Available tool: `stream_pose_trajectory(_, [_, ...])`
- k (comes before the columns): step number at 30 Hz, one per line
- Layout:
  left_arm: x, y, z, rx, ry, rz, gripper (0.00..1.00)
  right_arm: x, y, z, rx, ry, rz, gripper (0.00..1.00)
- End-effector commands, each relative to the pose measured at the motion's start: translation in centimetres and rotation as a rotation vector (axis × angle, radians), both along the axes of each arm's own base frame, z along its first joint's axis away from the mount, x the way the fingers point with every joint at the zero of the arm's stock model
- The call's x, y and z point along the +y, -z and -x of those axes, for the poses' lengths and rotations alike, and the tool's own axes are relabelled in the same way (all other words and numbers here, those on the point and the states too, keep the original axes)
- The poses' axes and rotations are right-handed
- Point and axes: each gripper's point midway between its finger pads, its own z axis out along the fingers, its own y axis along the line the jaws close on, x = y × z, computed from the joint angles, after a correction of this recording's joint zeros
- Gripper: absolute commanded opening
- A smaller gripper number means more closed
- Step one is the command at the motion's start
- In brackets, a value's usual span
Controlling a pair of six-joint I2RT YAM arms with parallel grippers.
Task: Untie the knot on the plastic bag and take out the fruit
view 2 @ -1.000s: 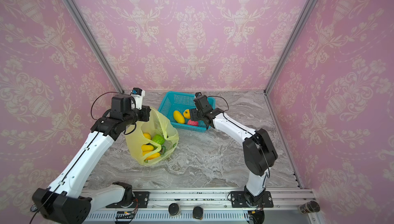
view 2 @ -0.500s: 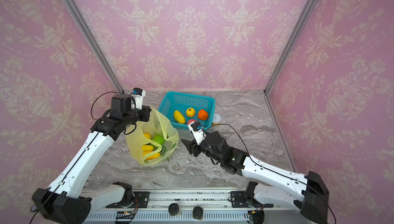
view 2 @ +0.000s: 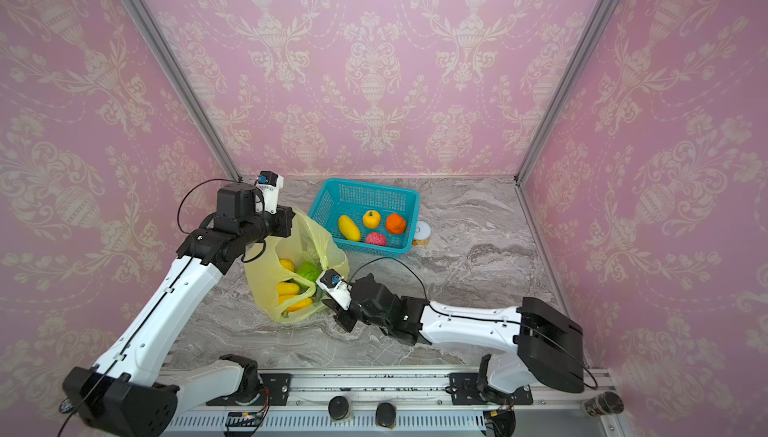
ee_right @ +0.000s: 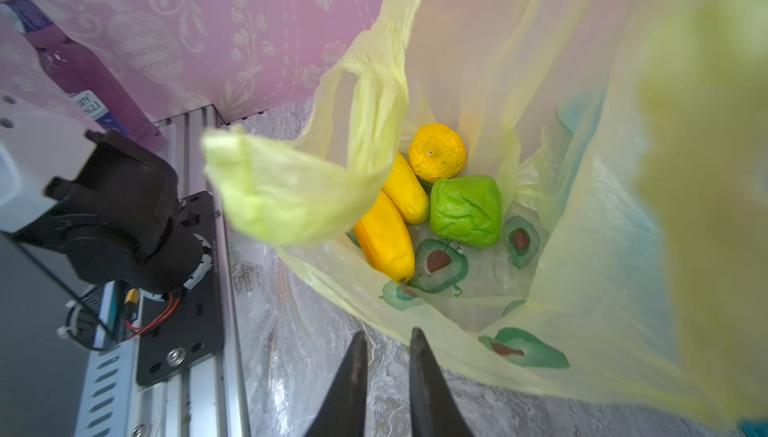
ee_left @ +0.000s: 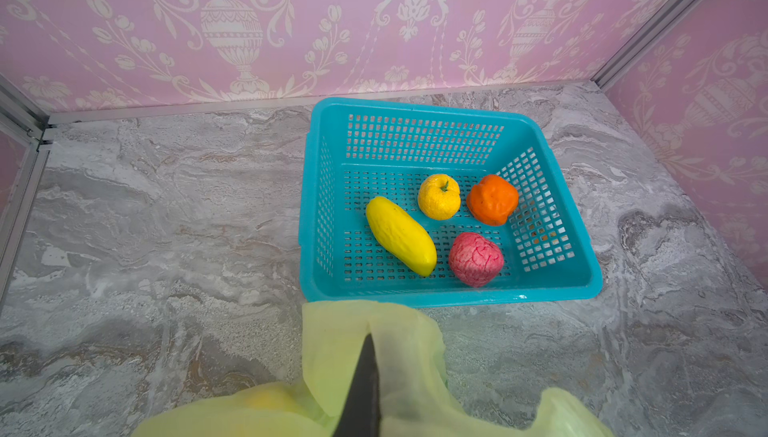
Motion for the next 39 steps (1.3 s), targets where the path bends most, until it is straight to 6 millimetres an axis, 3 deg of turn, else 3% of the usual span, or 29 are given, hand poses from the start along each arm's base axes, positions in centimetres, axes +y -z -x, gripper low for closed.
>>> stream_pose_trajectory(1, [0.3,0.4,-0.1,0.014,-0.008,0.009,0.00,2.2,0.2,-2.9,0.029,0.093,-0.001,0.13])
stream_pose_trajectory(5, [0.3,0.3,0.0,0.011,-0.011,0.004,0.00,4.5,2.5,-5.2,0.085,0.133,0.046,0.13])
stream_pose_trajectory(6, [0.4,0.2,0.0,0.006,-0.013,0.003,0.00,5.5,1.9,-6.1,0.088,0.148,0.040,0.13])
stream_pose_trajectory(8, [0.4,0.1,0.1,0.004,-0.012,0.006,0.00,6.2,3.1,-7.1,0.117,0.172,0.073,0.14])
stream_pose_trajectory(13, [0.0,0.2,0.0,0.011,0.001,0.020,0.00,7.8,6.2,-7.9,0.166,0.159,0.132,0.18])
stream_pose_trajectory(19, [0.2,-0.1,0.1,-0.001,-0.007,0.015,0.00,7.5,8.2,-10.5,0.128,0.287,0.233,0.43])
stream_pose_trajectory(22, [0.0,0.0,0.1,0.003,0.002,0.024,0.00,7.3,9.1,-11.6,0.127,0.332,0.281,0.50])
stream_pose_trajectory(25, [0.0,-0.1,0.2,0.004,0.003,0.023,0.00,8.0,10.0,-12.2,0.135,0.333,0.271,0.67])
stream_pose_trajectory(30, [0.2,-0.2,0.2,-0.006,-0.004,0.020,0.00,8.7,12.5,-13.3,0.172,0.360,0.334,0.76])
stream_pose_trajectory(35, [-0.2,0.0,0.1,0.007,0.011,0.034,0.00,9.0,14.3,-13.3,0.212,0.359,0.350,0.73])
stream_pose_trajectory(39, [0.0,-0.3,0.2,-0.006,0.002,0.025,0.00,9.3,13.5,-12.9,0.221,0.337,0.319,0.55])
